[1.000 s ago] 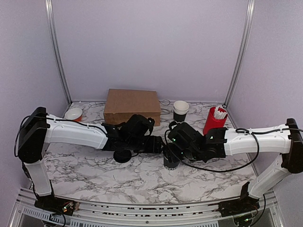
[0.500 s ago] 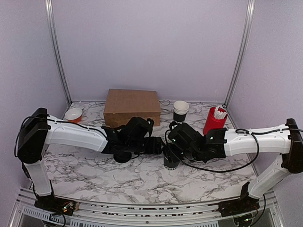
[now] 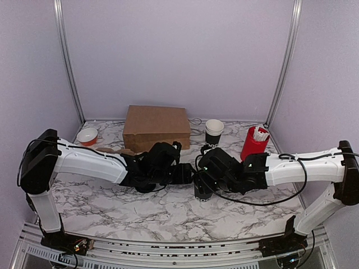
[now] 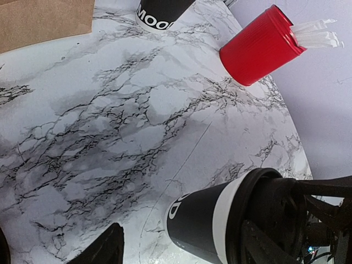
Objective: Pack the takeout coffee
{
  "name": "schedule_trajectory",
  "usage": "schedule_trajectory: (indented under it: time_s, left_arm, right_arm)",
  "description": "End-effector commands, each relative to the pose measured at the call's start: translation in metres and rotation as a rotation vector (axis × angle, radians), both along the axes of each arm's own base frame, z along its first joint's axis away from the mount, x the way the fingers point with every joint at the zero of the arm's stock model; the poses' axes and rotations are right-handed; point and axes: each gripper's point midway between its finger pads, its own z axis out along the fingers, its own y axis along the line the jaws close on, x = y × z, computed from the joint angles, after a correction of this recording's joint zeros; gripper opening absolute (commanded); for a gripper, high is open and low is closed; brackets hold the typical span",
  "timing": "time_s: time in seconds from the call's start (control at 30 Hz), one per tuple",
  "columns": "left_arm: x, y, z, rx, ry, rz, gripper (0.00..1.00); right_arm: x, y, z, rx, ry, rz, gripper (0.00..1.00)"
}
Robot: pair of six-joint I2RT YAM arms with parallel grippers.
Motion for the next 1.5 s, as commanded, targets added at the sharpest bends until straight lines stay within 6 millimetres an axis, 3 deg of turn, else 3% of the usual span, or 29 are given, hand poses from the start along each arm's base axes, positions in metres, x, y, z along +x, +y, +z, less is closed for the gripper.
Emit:
schedule_trajectory:
  time_s: [0.0, 0.3, 0.5, 0.7, 0.83, 0.97, 1.17, 1.33, 1.47]
  left_arm:
    - [-0.043, 0.067, -0.112, 0.389, 0.183, -0.026, 0.72]
    - [-0.042, 0.066, -0.100, 0.371, 0.163, -0.028, 0.72]
    - [-0.034, 0.044, -0.057, 0.305, 0.100, -0.048, 0.71]
    - [-0.027, 0.027, -0.021, 0.257, 0.047, -0.053, 0.71]
    - [-0.026, 0.024, -0.008, 0.237, 0.035, -0.056, 0.71]
    - [-0.025, 0.022, 0.008, 0.216, 0.012, -0.055, 0.72]
    - [-0.014, 0.018, 0.052, 0.197, -0.064, -0.045, 0.71]
    - [-0.008, 0.014, 0.085, 0.185, -0.115, -0.041, 0.66]
    - [-0.006, 0.010, 0.093, 0.181, -0.122, -0.051, 0.57]
  right_arm:
    - [-0.038, -0.001, -0.029, -0.060, 0.151, 0.097, 0.76]
    - [-0.037, 0.006, -0.004, 0.032, 0.114, 0.107, 0.77]
    - [-0.029, 0.007, 0.012, 0.065, 0.078, 0.087, 0.78]
    - [-0.022, -0.005, 0.008, 0.033, 0.080, 0.036, 0.72]
    - [-0.019, -0.012, 0.003, 0.034, 0.088, 0.025, 0.65]
    - [-0.021, -0.011, -0.002, 0.036, 0.093, 0.048, 0.65]
    - [-0.024, -0.012, -0.011, 0.032, 0.106, 0.089, 0.65]
    - [-0.024, -0.009, -0.014, 0.034, 0.100, 0.122, 0.65]
    - [-0.023, -0.006, -0.015, 0.038, 0.098, 0.133, 0.65]
